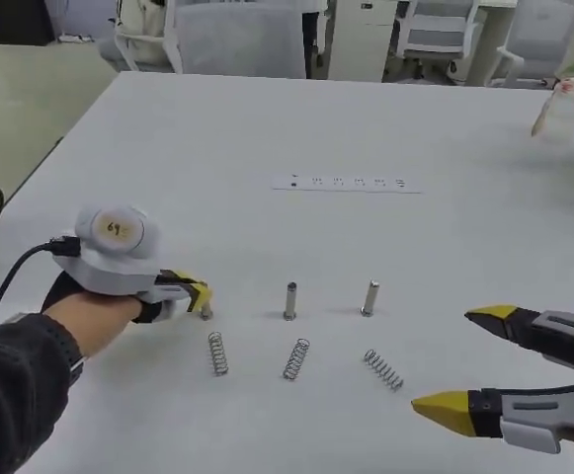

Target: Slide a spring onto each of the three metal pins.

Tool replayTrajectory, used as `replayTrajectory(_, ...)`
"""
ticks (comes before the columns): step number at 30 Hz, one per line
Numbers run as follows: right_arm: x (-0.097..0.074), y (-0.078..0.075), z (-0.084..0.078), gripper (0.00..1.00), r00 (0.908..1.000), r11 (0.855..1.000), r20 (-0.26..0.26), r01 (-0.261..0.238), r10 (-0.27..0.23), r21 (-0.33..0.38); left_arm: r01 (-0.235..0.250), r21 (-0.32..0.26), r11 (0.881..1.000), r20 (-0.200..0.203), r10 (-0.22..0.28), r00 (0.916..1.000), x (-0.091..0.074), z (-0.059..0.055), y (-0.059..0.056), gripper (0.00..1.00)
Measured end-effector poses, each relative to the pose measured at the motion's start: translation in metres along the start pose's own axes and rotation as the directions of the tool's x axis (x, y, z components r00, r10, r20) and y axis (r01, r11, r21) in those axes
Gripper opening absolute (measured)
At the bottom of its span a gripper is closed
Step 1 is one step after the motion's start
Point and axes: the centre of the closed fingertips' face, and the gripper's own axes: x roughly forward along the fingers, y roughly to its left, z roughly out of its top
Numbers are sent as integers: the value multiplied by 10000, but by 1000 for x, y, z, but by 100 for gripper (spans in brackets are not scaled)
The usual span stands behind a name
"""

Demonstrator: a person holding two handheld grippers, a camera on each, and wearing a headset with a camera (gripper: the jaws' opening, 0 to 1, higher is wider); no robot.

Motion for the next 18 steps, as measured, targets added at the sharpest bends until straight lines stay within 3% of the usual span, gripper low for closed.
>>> replayTrajectory(18, 0, -2, 1, 75, 10000, 10000, 33, 29, -29, -49, 27, -19, 10000, 77, -27, 10000, -2, 0, -2, 0)
